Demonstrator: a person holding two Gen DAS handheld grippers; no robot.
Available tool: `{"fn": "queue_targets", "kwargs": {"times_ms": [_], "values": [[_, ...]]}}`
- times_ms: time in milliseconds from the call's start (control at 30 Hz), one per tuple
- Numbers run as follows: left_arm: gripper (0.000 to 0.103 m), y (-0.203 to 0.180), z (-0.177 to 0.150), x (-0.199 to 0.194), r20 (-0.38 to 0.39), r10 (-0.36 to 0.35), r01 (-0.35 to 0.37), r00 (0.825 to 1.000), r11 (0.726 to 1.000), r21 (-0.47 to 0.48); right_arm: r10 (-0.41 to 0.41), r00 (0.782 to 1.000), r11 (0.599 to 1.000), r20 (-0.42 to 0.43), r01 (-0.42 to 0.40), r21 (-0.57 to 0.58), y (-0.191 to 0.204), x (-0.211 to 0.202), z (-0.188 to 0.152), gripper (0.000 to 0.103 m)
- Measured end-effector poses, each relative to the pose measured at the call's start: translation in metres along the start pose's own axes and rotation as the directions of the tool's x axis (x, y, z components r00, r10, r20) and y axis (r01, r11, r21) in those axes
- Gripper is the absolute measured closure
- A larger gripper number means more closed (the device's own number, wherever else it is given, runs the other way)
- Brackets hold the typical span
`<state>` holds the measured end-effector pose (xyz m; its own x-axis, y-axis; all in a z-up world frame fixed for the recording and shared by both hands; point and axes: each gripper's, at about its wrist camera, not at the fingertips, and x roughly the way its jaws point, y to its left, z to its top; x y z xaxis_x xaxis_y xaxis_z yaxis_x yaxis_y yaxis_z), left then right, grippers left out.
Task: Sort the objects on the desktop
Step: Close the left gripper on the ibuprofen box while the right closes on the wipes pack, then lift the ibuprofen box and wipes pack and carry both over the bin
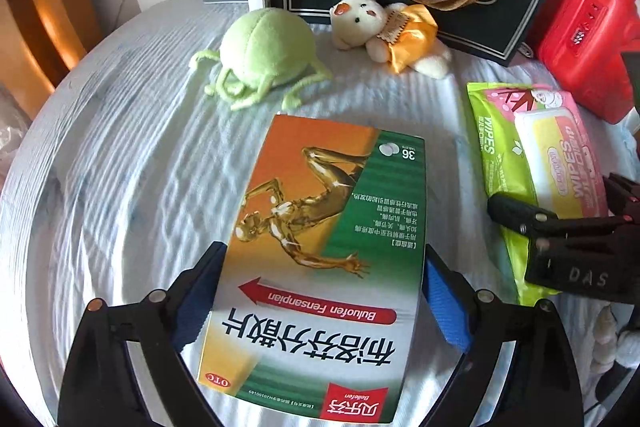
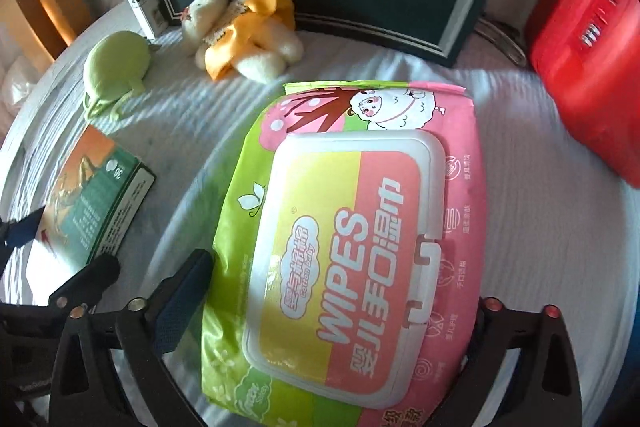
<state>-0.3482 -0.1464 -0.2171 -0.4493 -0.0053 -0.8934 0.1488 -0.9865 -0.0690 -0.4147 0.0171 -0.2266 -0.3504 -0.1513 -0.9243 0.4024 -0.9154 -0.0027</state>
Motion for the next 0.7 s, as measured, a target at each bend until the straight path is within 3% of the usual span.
{"fn": "queue_targets", "kwargs": {"times_ms": [200, 300, 467, 533, 700], "values": [[0.011, -0.005, -0.030, -0.023, 0.041, 0.007, -0.006, 0.999, 1.000, -0.012, 0.022, 0.996, 0.999, 0.083, -0.024, 0.025, -0.009, -0.044, -0.048, 0.029], [0.013, -0.006, -0.036, -0.042, 0.072, 0.001, 0.000, 0.997, 1.000, -0.015, 0.017, 0.992, 1.000, 0.124, -0.020, 0.017, 0.005, -0.067, -0.061, 0.029], [0.013, -0.021, -0.054, -0.086, 0.136, -0.029, 0.029, 0.990, 1.000, -0.001, 0.025, 0.979, 1.000, 0.203, -0.027, 0.006, -0.002, -0.129, -0.094, 0.029], [0.013, -0.034, -0.061, -0.101, 0.153, -0.031, 0.032, 0.988, 1.000, -0.002, 0.015, 0.977, 1.000, 0.212, -0.019, 0.016, -0.005, -0.136, -0.093, 0.029], [0.013, -0.056, -0.074, -0.159, 0.238, -0.054, 0.044, 0.970, 0.998, 0.047, -0.015, 0.955, 1.000, 0.296, 0.009, 0.022, -0.012, -0.197, -0.125, 0.029]]}}
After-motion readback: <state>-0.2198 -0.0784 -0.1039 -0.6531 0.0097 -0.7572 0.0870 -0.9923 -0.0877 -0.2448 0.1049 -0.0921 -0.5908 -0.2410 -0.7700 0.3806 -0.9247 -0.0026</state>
